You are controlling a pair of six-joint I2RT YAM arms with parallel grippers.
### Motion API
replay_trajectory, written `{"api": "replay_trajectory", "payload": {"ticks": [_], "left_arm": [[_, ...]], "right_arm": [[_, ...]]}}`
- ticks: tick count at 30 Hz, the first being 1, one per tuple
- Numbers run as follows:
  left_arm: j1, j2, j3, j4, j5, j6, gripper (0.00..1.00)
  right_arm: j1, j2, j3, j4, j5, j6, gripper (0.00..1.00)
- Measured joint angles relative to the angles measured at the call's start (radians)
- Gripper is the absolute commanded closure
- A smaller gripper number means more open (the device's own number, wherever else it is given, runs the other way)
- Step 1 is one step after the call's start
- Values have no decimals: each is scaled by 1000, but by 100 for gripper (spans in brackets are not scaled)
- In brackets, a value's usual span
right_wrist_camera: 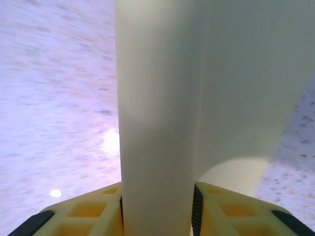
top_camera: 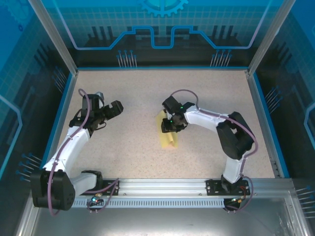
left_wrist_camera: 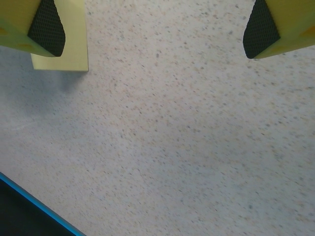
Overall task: Fold a paper plane with a square sheet of paper (pick it up from the middle)
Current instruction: Fold the square sheet of paper in half at the center of the table.
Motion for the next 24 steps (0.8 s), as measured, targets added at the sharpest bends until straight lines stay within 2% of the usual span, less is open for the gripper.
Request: {"api": "replay_trajectory", "payload": {"ticks": [5, 11, 16, 24], "left_arm": [[-69, 31, 0, 2, 51, -34, 8], [-188, 89, -2, 30, 80, -99, 14], [-276, 141, -23, 85, 87, -155, 20], [-345, 214, -41, 151, 86, -212, 21]], "right_arm": [[-16, -153, -63, 182, -176, 43, 63], [-62, -138, -160, 348, -319, 116, 63], [-89, -68, -207, 371, -337, 129, 60], [-91, -30, -204, 283, -226, 39, 43]]}}
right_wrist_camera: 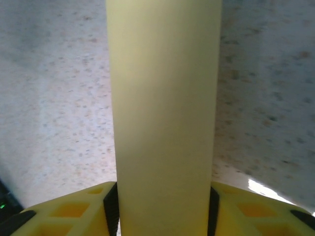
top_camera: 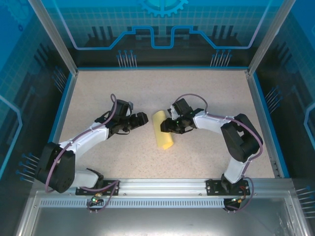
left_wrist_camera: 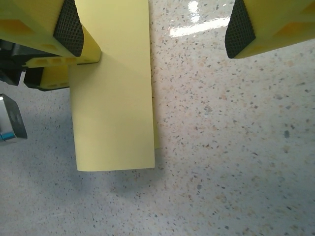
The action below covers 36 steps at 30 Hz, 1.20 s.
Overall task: Fold a paper plane with a square sheet of paper (pick it up from the middle)
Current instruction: Fold the square sheet of paper in half at the center of the table.
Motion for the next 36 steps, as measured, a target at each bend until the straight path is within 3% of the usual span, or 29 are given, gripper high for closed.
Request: {"api": "replay_trajectory", "payload": {"ticks": [10, 16, 21, 36], "left_arm": [[-31, 27, 0, 21, -3, -26, 19], [-52, 38, 0, 40, -3, -26, 20], [-76, 72, 0, 64, -3, -51, 27], [-125, 196, 32, 122, -3, -116, 41]], "right_arm": [[-2, 0, 41, -143, 154, -129, 28], [-40, 0, 47, -190, 173, -191, 34], [-59, 1, 47, -194, 163, -210, 37], [-64, 72, 95, -249, 145, -244, 38]]}}
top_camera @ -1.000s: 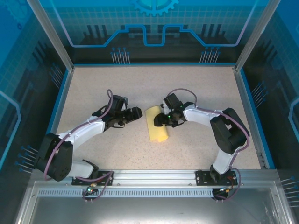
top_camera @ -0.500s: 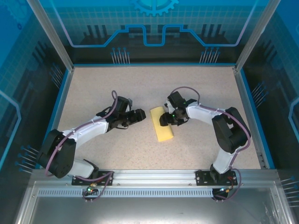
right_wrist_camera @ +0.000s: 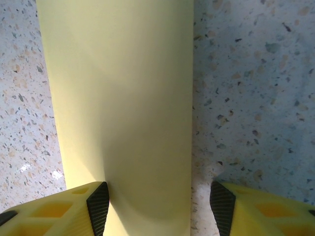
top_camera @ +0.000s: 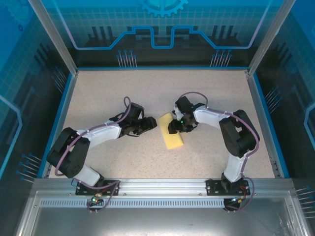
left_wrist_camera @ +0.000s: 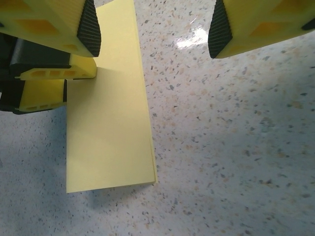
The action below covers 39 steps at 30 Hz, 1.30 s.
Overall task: Fold a paper plane with a square sheet of paper (pick it up from the middle)
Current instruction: Fold the square sheet of paper in half at the center of the table.
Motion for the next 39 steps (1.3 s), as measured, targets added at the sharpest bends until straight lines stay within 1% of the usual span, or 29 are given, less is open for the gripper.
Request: {"api": "replay_trajectory", "payload": {"ticks": [3, 5, 9, 11, 14, 21, 26, 39], "left_arm": [[-16, 29, 26, 12, 0, -13, 48], [-27, 51, 45, 24, 0, -15, 57], [-38, 91, 74, 44, 5, -34, 70], [-38, 112, 88, 51, 11, -40, 75], [-38, 131, 96, 54, 16, -50, 79], [-39, 163, 126, 51, 19, -64, 83], [-40, 174, 134, 50, 19, -63, 87], [-40, 175, 134, 47, 19, -62, 88]], "right_arm": [[0, 5, 6, -8, 3, 0, 38], [0, 11, 11, -13, 6, 2, 38], [3, 22, 23, -25, 16, 6, 38], [9, 29, 34, -37, 28, 8, 38], [16, 37, 44, -49, 42, 8, 38], [21, 46, 54, -60, 57, 8, 38], [21, 48, 58, -65, 59, 7, 38], [23, 54, 62, -68, 62, 1, 38]]}}
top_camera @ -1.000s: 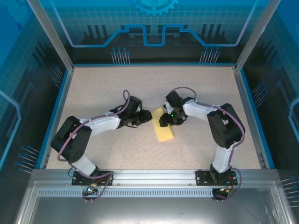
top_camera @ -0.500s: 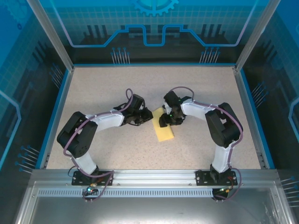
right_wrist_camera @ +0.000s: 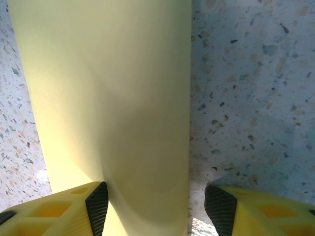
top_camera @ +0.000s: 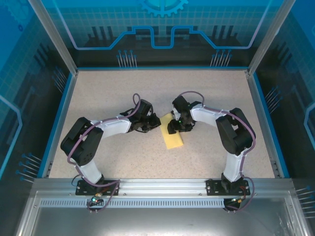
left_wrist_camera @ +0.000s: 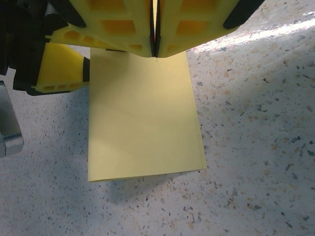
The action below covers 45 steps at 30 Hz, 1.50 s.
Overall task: Fold a paper plane with a square sheet of paper (pick it up from the middle)
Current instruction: Fold the square sheet of paper in half at the center of the table, then hold the square sheet of paper at the center of the table.
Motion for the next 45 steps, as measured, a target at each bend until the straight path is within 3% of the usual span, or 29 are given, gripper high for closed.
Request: {"api": "replay_trajectory", "payload": {"ticks": [45], "left_arm": [[-26, 126, 79, -2, 53, 2, 100]], "right_arm": [[7, 29, 31, -34, 16, 7, 36]]}}
